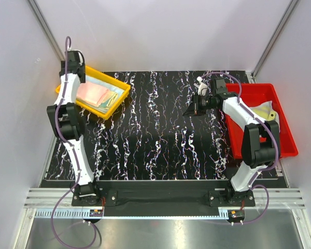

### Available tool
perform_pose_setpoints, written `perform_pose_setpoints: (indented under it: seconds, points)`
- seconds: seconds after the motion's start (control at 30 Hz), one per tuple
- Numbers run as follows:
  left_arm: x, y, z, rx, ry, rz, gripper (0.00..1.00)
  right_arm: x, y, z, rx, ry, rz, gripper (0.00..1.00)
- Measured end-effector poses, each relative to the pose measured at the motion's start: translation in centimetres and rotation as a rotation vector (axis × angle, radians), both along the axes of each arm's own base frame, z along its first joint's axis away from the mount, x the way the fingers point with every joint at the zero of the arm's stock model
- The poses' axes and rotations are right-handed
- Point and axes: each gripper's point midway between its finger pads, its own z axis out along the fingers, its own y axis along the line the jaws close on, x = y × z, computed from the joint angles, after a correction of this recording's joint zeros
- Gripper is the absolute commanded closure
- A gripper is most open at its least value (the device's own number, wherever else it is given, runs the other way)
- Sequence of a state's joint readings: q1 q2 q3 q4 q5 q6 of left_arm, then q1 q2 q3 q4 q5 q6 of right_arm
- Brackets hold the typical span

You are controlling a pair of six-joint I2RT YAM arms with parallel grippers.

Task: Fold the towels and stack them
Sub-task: Neatly place the folded towel into the bin

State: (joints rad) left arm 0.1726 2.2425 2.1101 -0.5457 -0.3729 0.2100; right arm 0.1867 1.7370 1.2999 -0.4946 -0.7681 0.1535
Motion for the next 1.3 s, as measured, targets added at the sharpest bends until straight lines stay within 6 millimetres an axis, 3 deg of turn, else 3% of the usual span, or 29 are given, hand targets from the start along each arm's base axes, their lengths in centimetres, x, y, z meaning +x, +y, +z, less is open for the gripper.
perform_pose_setpoints:
  seconds: [0.1, 0.2, 0.27, 0.33, 0.43, 0.57, 0.6, 0.67, 0.7, 0.73, 0.83, 0.9, 0.97, 1.1, 1.23, 1.3]
  points:
    - [0.0, -3.8, 0.3, -0.039, -0.006, -0.043, 0.32, 0.2, -0.1, -0.1, -0.009, 0.010, -0.024, 0.87]
    - [-1.3, -10.1, 0.7, -0.116, 0.001, -0.135, 0.32, 0.8, -0.6, 0.1, -0.043, 0.020, -0.068, 0.85]
    - [-3.0, -14.4, 1.1, -0.171, 0.007, -0.208, 0.32, 1.2, -1.0, 0.9, -0.065, 0.011, -0.098, 0.79]
    - [-5.5, -20.0, 2.0, -0.240, 0.006, -0.310, 0.33, 1.6, -1.7, 2.0, -0.098, -0.010, -0.140, 0.73]
    - [-9.0, -26.9, 3.9, -0.313, -0.005, -0.454, 0.33, 2.2, -3.3, 4.3, -0.152, -0.058, -0.223, 0.74]
    - [-15.3, -35.6, 6.0, -0.409, -0.004, -0.675, 0.33, 3.9, -7.6, 7.4, -0.212, -0.117, -0.388, 0.56]
    - [-17.0, -37.5, 6.3, -0.429, 0.001, -0.730, 0.32, 4.4, -9.4, 7.7, -0.240, -0.126, -0.450, 0.42]
    - [-20.4, -40.4, 6.7, -0.463, 0.016, -0.823, 0.28, 5.3, -13.6, 7.7, -0.298, -0.117, -0.585, 0.30]
    - [-21.8, -41.3, 6.8, -0.480, 0.023, -0.859, 0.21, 5.5, -15.6, 7.5, -0.327, -0.109, -0.644, 0.19]
    - [-23.2, -41.9, 7.0, -0.498, 0.030, -0.890, 0.01, 5.5, -18.2, 7.2, -0.364, -0.090, -0.728, 0.14]
    - [-25.5, -42.0, 7.3, -0.556, 0.030, -0.913, 0.01, 4.9, -24.6, 6.3, -0.456, -0.041, -0.921, 0.00]
    - [-26.2, -41.4, 7.6, -0.579, 0.015, -0.911, 0.01, 3.9, -29.1, 5.3, -0.516, 0.001, -1.058, 0.00]
    - [-26.5, -40.9, 7.9, -0.596, -0.011, -0.898, 0.01, 2.8, -31.8, 3.9, -0.545, 0.044, -1.140, 0.00]
    - [-26.9, -40.8, 8.2, -0.628, -0.027, -0.884, 0.01, 1.0, -35.9, -0.7, -0.555, 0.183, -1.259, 0.00]
    - [-27.2, -41.0, 7.6, -0.645, -0.012, -0.893, 0.01, 1.2, -38.7, -5.5, -0.537, 0.290, -1.331, 0.02]
    - [-27.1, -41.1, 7.7, -0.645, -0.016, -0.896, 0.02, 1.7, -39.3, -7.4, -0.532, 0.317, -1.342, 0.08]
